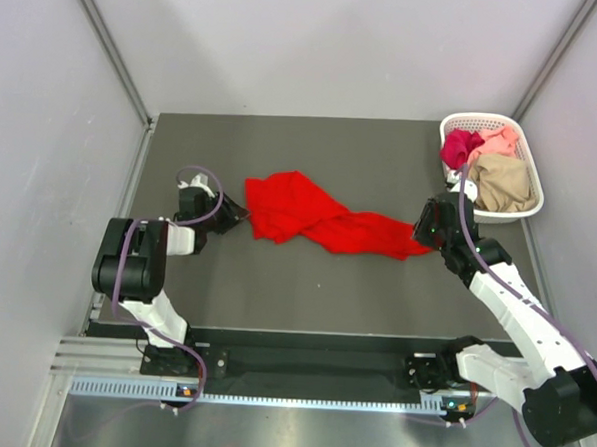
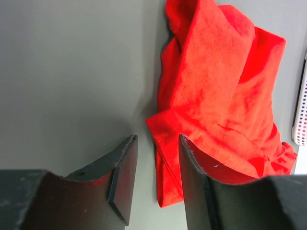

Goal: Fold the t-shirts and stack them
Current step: Flatten the tshirt out

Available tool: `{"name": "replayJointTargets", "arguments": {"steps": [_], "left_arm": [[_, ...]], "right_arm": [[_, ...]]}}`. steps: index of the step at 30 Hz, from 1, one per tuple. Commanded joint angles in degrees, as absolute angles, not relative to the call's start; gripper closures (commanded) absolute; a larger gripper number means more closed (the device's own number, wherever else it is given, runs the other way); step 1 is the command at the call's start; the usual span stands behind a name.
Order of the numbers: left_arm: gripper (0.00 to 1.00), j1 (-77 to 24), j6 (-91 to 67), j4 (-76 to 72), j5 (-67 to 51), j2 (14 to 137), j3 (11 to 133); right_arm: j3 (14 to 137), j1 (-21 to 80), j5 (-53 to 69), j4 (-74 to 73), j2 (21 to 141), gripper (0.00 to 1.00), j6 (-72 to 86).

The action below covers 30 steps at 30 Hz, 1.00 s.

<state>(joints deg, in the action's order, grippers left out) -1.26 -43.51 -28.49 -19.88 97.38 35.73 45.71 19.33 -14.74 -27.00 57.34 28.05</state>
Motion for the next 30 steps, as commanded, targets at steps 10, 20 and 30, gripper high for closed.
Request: {"name": "replayJointTargets", "arguments": {"steps": [10,20,30], "left_arm": [[0.63,-0.7,-43.2,-32.7,-21.4,102.0,38.1],[0.99,-0.7,-44.6,-32.4,-22.8,102.0,39.5],[1.00,-0.7,-38.6,15.4,-4.4,77.7,51.8]], "right_arm": [[45.5,19.2,-15.0,-24.9,55.5,0.69,28.8],[45.6,19.2,-15.2,-26.2,54.0,0.68,30.4],[48.3,14.8,-25.7,-32.9,57.7,0.67,38.4]]}}
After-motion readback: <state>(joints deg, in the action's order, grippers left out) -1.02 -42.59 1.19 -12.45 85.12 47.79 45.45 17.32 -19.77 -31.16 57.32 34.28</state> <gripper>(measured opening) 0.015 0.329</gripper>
